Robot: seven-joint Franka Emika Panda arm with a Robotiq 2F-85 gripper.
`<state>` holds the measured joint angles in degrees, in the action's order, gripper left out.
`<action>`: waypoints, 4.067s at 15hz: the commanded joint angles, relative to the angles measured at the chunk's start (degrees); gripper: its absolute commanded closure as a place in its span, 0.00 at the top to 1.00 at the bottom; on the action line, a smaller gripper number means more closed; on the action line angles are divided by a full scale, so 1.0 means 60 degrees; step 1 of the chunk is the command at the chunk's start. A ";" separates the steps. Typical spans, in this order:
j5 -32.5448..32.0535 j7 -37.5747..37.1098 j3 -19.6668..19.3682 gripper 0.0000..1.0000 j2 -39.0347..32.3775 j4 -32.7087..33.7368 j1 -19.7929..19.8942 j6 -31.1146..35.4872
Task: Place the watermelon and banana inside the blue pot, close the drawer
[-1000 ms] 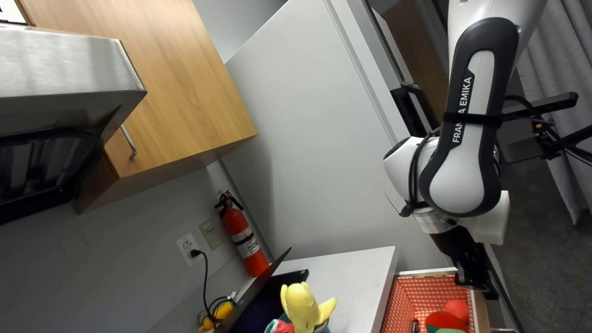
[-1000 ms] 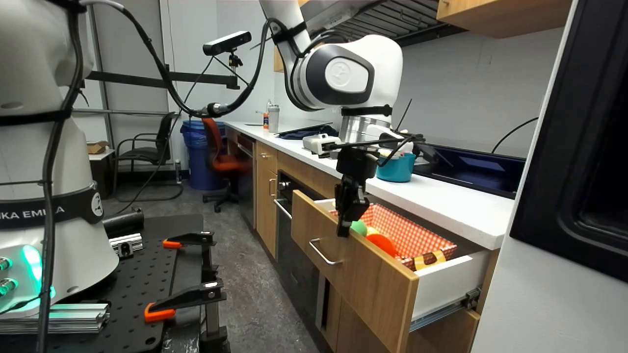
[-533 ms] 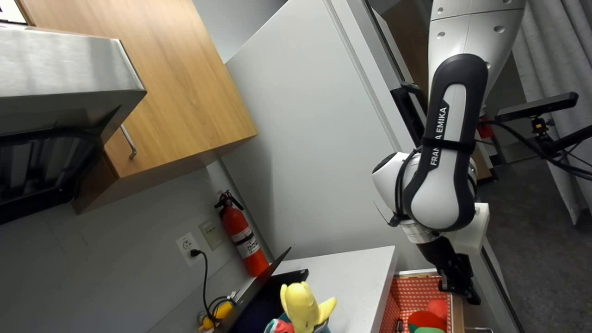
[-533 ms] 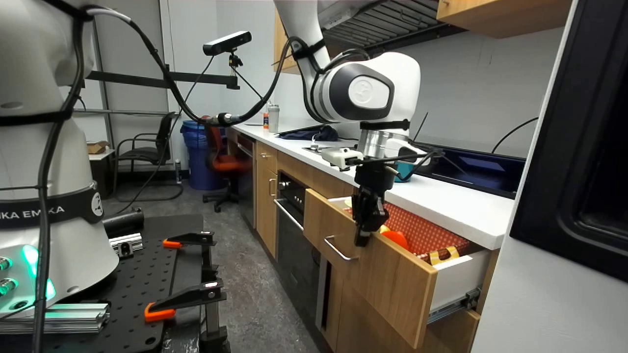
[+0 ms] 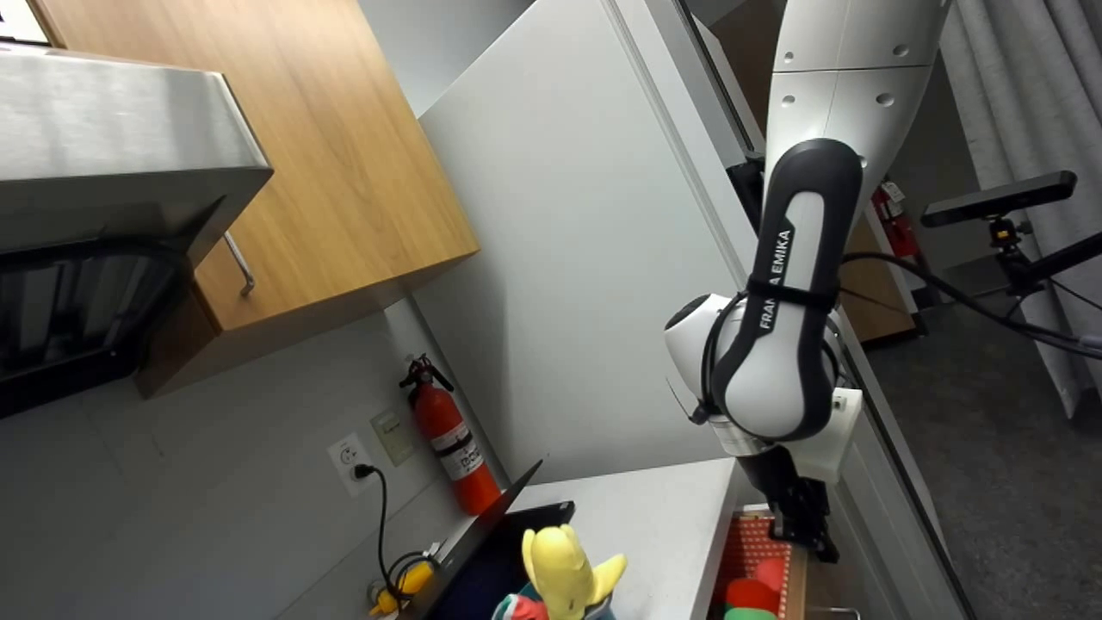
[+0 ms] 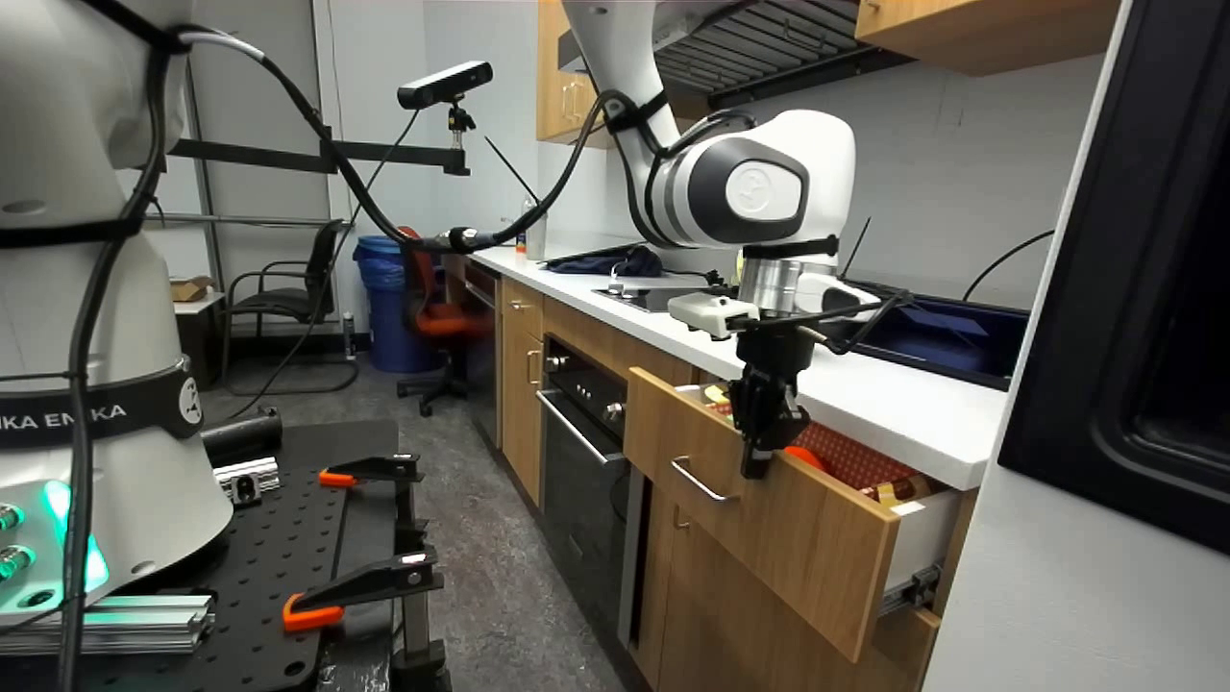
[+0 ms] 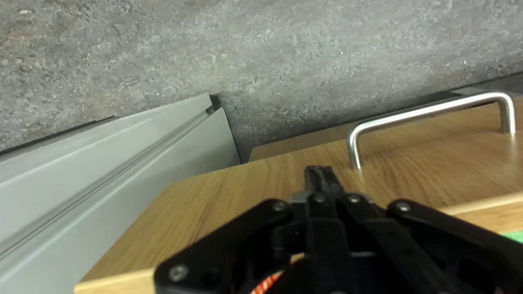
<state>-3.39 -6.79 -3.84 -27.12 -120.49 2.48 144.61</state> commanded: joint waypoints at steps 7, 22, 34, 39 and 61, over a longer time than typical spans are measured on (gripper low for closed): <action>0.0133 0.0223 0.0169 0.00 -0.0384 0.0746 -0.0165 0.1643; -0.0969 -0.1016 -0.1024 0.00 0.1937 -0.1748 -0.0928 0.1723; -0.2089 -0.2043 -0.0095 0.00 0.4517 -0.3754 -0.1159 0.1339; -0.2178 -0.2077 0.0638 0.00 0.5416 -0.4448 -0.1047 0.1367; -0.2217 -0.2072 0.2001 0.64 0.7521 -0.5497 -0.0560 0.0892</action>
<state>-16.41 -18.96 6.84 14.87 -151.94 -2.20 150.98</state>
